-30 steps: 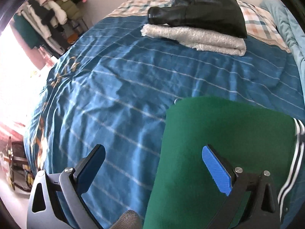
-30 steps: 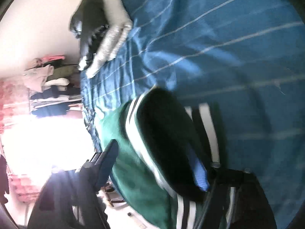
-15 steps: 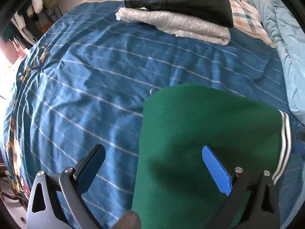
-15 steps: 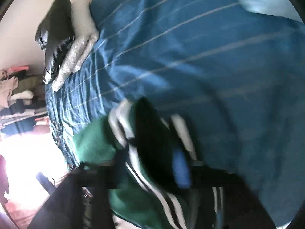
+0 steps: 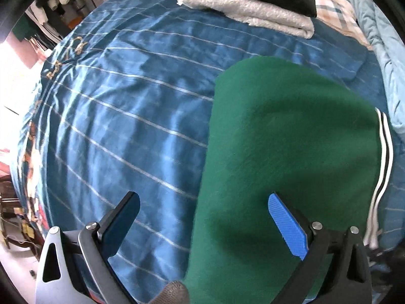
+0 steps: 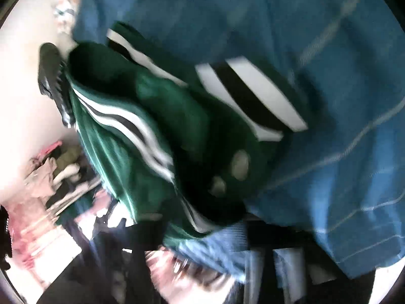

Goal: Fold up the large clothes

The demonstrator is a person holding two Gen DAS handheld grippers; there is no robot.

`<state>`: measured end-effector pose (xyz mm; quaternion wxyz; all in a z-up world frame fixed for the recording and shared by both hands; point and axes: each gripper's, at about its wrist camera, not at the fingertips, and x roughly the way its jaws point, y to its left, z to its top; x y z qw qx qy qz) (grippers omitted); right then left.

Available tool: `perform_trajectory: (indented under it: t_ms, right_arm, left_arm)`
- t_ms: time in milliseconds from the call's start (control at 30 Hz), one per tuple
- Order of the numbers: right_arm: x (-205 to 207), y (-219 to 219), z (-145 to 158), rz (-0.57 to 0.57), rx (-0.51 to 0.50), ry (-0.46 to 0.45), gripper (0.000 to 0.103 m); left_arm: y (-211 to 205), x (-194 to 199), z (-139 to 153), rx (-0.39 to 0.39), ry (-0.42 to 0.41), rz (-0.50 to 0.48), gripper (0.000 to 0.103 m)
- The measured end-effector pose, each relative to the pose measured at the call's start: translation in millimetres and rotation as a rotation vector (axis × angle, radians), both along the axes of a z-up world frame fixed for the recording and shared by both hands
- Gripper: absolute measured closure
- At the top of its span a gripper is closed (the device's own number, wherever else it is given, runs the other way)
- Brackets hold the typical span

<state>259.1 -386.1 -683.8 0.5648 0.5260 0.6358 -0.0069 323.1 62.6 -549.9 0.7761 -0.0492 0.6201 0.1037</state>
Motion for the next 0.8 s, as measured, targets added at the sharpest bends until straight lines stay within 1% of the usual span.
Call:
perform_trajectory:
  t_ms: [67, 100, 133, 167, 200, 233, 267, 300, 333, 367, 400, 433, 467, 500, 567, 600, 633, 667, 700, 767, 800]
  right_arm:
    - [0, 3, 35, -0.009, -0.085, -0.087, 0.086]
    - [-1, 4, 50, -0.003, -0.116, -0.117, 0.087]
    - [0, 6, 60, 0.016, -0.155, -0.129, 0.087]
    - [-2, 4, 61, 0.037, -0.19, -0.123, 0.087]
    - [-1, 4, 52, 0.062, -0.227, -0.099, 0.087]
    - [-2, -1, 42, 0.065, -0.23, -0.067, 0.087]
    - [-2, -4, 22, 0.055, -0.229, -0.018, 0.087]
    - [-2, -6, 6, 0.046, -0.217, 0.011, 0.086]
    - [1, -5, -6, 0.063, -0.196, 0.024, 0.085]
    - [8, -3, -14, 0.122, -0.177, 0.044, 0.081]
    - [11, -3, -15, 0.143, -0.167, 0.056, 0.079]
    - [12, -7, -6, 0.162, -0.156, 0.069, 0.073]
    - [12, -10, 3, 0.188, -0.178, 0.077, 0.06]
    - [13, -14, 18, 0.22, -0.232, 0.074, 0.058]
    - [21, -21, 42, 0.254, -0.284, 0.027, 0.057]
    - [29, -24, 57, 0.272, -0.317, -0.009, 0.053]
    - [37, -26, 65, 0.281, -0.336, -0.033, 0.05]
    - [50, -22, 73, 0.294, -0.341, -0.07, 0.044]
    - [67, -19, 79, 0.309, -0.335, -0.106, 0.043]
    - [105, -1, 78, 0.338, -0.329, -0.157, 0.043]
    - [126, 9, 75, 0.359, -0.332, -0.185, 0.043]
  left_arm:
    - [-3, -1, -3, 0.038, 0.002, -0.02, 0.0]
    - [-4, -2, -4, 0.04, 0.002, -0.027, 0.0]
    - [-6, -2, -6, 0.043, 0.005, -0.034, 0.0]
    - [-7, -1, -7, 0.044, 0.009, -0.04, 0.0]
    - [-9, 0, -9, 0.038, 0.015, -0.045, 0.0]
    - [-11, 0, -12, 0.036, 0.024, -0.043, 0.0]
    - [-12, 1, -14, 0.029, 0.036, -0.041, 0.0]
    - [-13, 1, -16, 0.026, 0.042, -0.041, 0.0]
    - [-13, 2, -15, 0.038, 0.045, -0.037, 0.0]
    - [-13, 3, -12, 0.051, 0.047, -0.035, 0.0]
    - [-14, 5, -9, 0.049, 0.043, -0.036, 0.0]
    - [-14, 9, -3, 0.044, 0.028, -0.037, 0.0]
    - [-14, 14, 3, 0.051, 0.01, -0.035, 0.0]
    - [-14, 19, 9, 0.056, -0.009, -0.034, 0.0]
    - [-13, 39, 18, 0.072, -0.061, -0.031, 0.0]
    - [-12, 51, 17, 0.098, -0.075, -0.026, 0.0]
    - [-12, 61, 15, 0.113, -0.086, -0.027, 0.0]
    - [-14, 73, 6, 0.141, -0.086, -0.033, 0.0]
    - [-16, 85, -6, 0.154, -0.072, -0.041, 0.0]
    - [-15, 99, -24, 0.135, -0.038, -0.033, 0.0]
    - [-15, 104, -29, 0.118, -0.036, -0.029, 0.0]
